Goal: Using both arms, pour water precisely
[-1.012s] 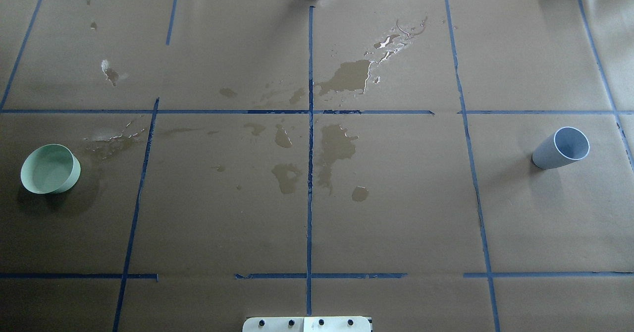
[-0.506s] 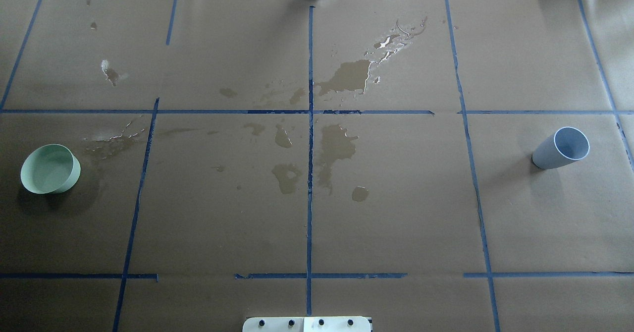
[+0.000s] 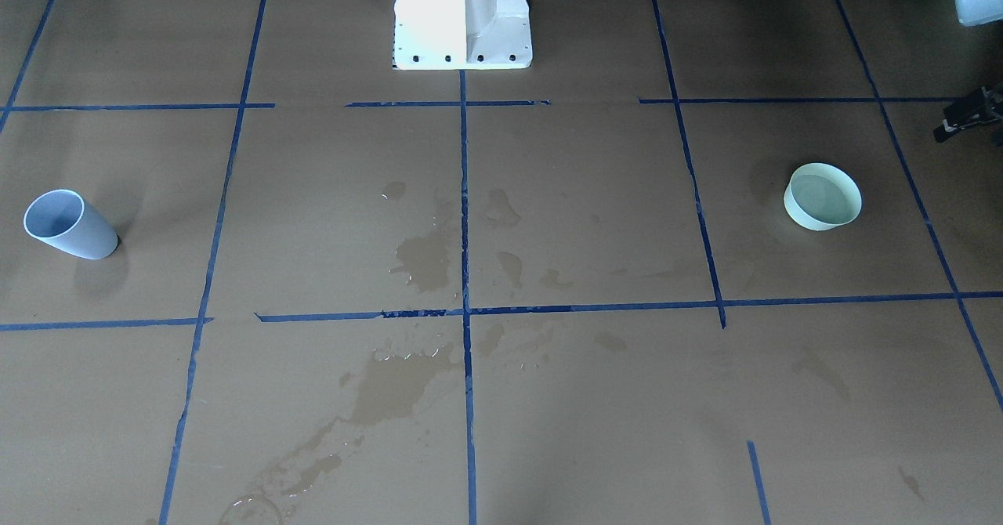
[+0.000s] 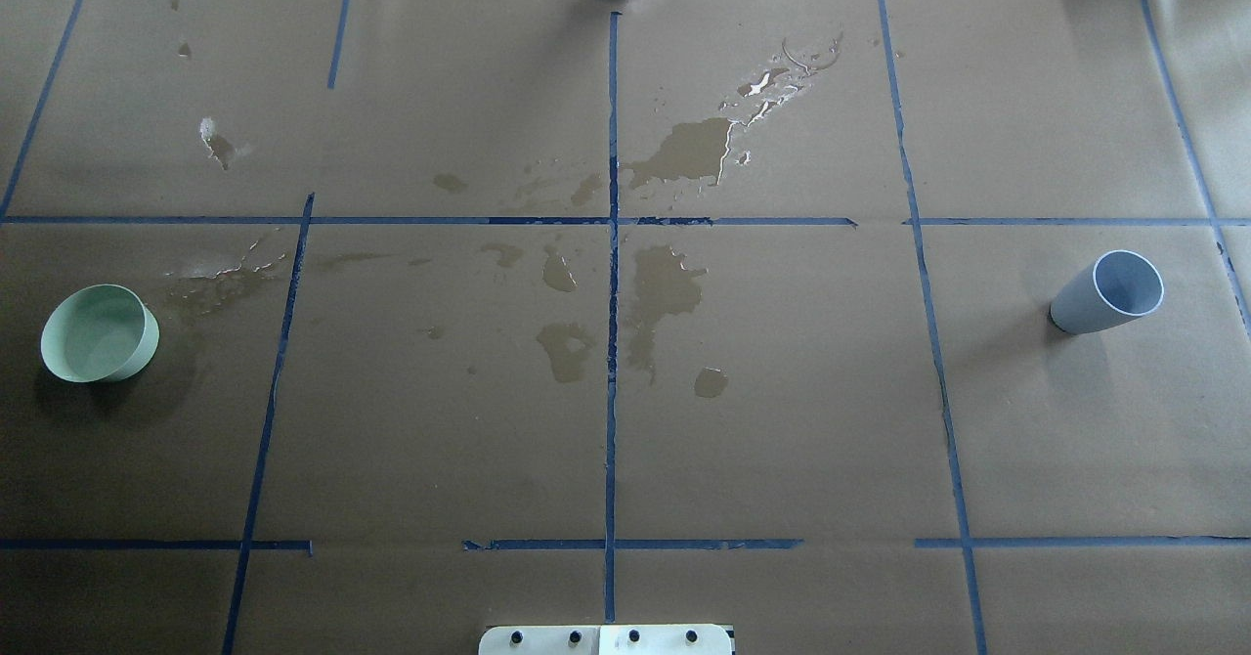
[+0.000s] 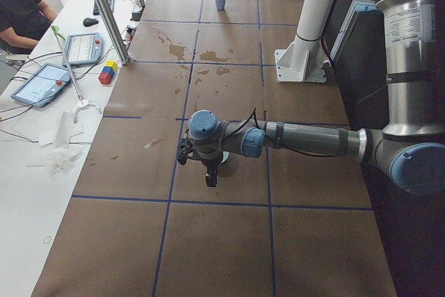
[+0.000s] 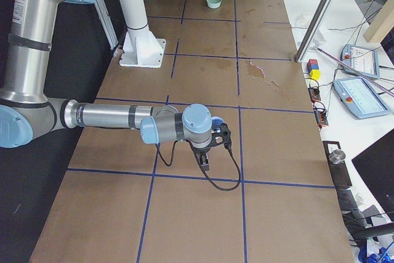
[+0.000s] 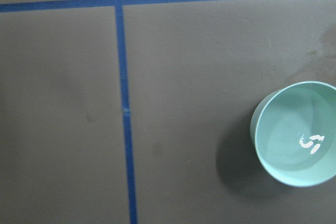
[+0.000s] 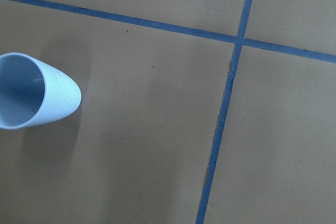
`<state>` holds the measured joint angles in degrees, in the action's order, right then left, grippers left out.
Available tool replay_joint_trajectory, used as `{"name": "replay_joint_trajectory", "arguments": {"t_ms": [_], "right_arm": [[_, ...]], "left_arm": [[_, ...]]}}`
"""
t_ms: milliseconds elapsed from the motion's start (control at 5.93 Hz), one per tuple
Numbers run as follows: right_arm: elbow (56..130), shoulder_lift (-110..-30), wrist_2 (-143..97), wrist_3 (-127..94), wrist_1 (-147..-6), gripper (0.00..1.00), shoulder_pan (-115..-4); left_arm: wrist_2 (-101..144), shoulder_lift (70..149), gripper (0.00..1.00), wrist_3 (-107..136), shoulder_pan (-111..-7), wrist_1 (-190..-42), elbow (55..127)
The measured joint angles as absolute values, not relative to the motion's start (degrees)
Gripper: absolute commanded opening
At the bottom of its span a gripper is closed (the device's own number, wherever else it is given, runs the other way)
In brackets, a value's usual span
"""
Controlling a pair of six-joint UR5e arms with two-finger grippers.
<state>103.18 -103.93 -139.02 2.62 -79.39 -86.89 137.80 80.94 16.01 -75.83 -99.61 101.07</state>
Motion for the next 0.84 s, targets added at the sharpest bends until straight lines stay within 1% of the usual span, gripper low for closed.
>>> {"name": "replay_joint_trajectory", "arguments": {"t_ms": [506,843], "right_arm": [[103.10,-103.89,-139.02,-1.44,-79.37,1.00,-86.37],[102.96,-103.98,-139.26,-1.80,-79.30,1.00,-86.25]], "left_arm": [[137.22,81.92,1.00,35.47,-67.15,-115.19,97.29],[135.48,83.98,1.00,42.18,-63.03,-118.44,94.55]]}}
